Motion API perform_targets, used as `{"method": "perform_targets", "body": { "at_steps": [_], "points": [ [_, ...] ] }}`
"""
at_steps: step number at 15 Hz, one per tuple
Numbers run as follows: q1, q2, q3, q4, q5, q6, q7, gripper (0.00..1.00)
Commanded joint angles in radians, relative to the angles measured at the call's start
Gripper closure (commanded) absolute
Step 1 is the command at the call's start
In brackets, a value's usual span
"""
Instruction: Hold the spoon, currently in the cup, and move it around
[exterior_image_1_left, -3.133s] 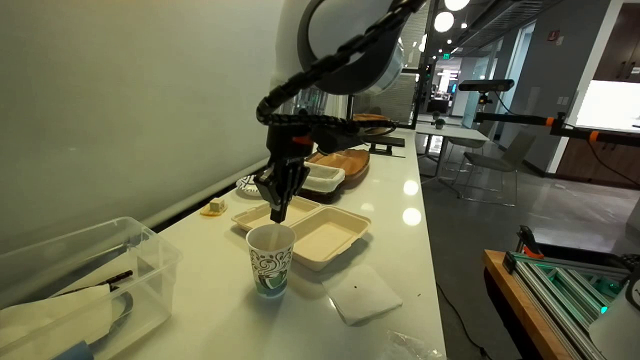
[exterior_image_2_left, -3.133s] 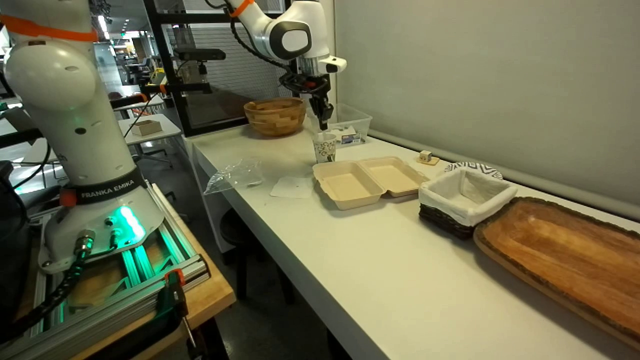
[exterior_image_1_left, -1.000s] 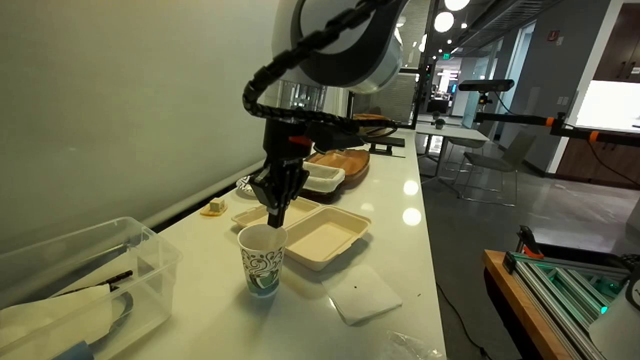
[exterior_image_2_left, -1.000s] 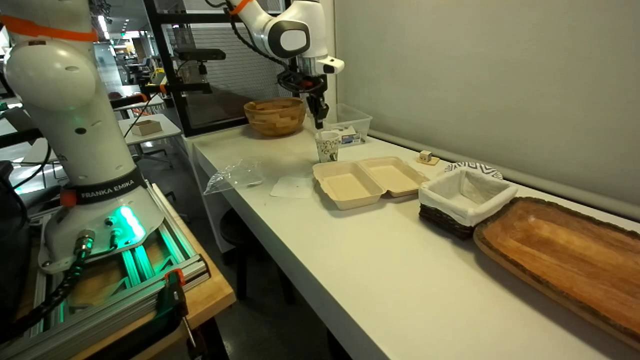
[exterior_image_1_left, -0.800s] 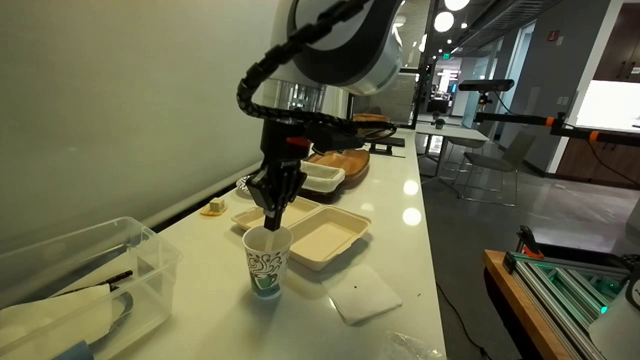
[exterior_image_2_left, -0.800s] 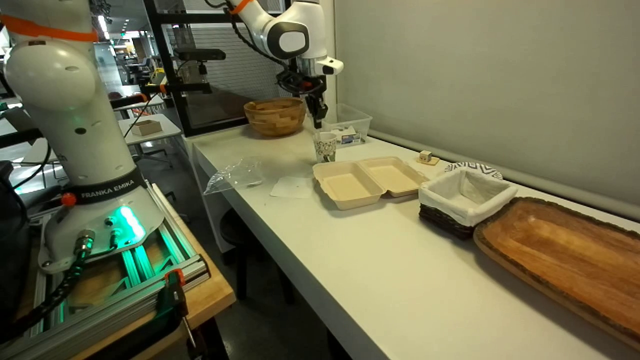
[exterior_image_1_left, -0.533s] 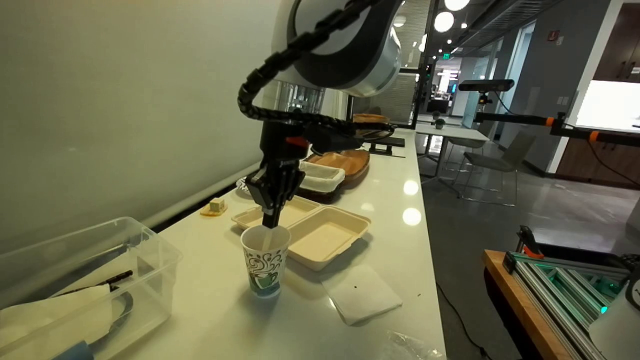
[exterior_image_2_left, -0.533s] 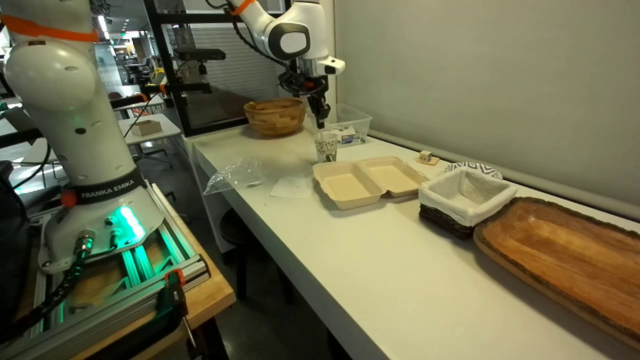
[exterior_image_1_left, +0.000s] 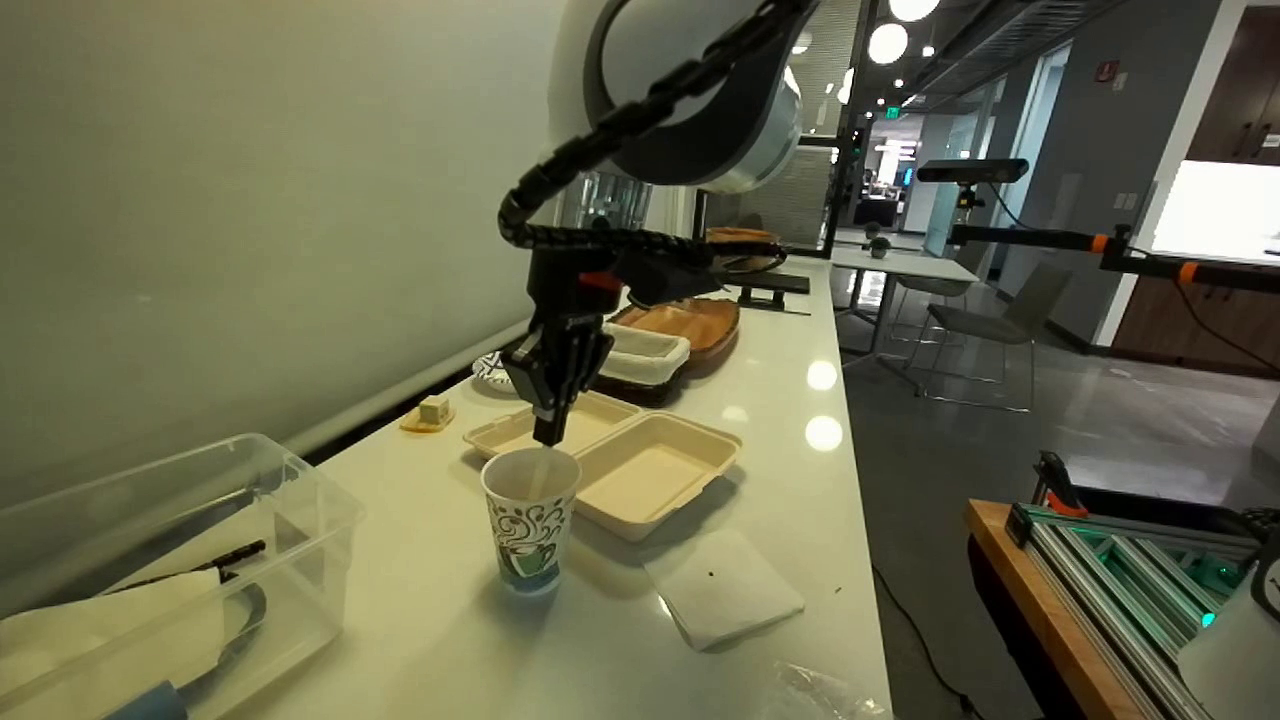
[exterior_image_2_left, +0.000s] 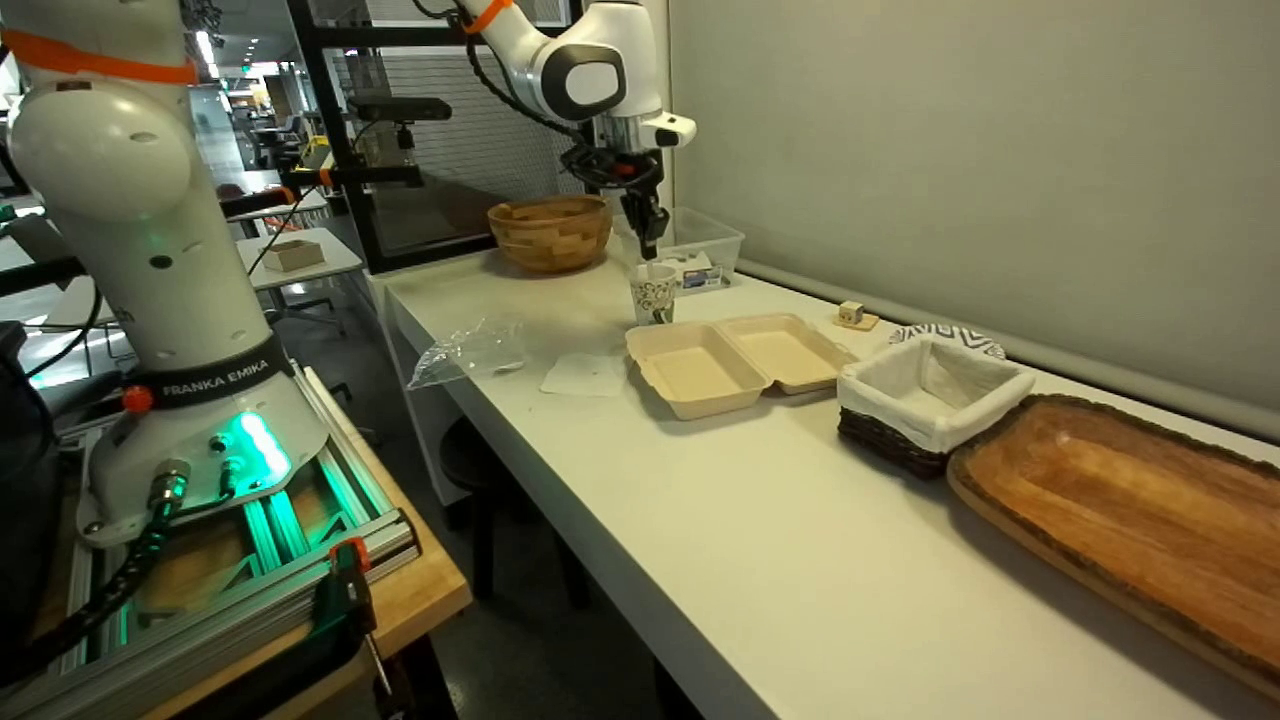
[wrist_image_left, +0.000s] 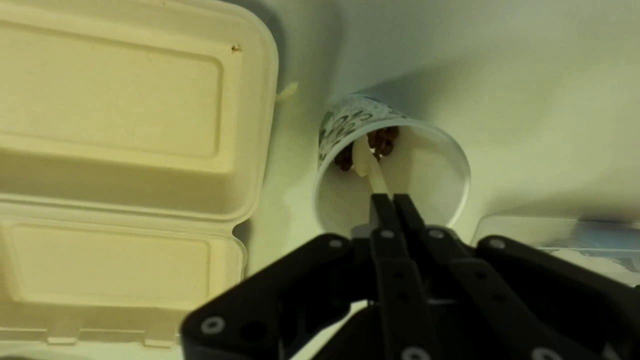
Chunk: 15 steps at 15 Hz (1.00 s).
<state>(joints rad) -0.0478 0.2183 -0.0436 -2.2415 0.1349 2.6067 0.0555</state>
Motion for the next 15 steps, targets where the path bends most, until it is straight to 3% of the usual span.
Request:
{"method": "perform_targets", "body": {
  "at_steps": [1,15],
  "points": [
    [0.003,0.0,-0.005,-0.001,-0.023,-0.011,0.017,0.99],
    [-0.002,0.038,0.035,0.035,0.075,0.017,0.008,0.99]
  ]
}}
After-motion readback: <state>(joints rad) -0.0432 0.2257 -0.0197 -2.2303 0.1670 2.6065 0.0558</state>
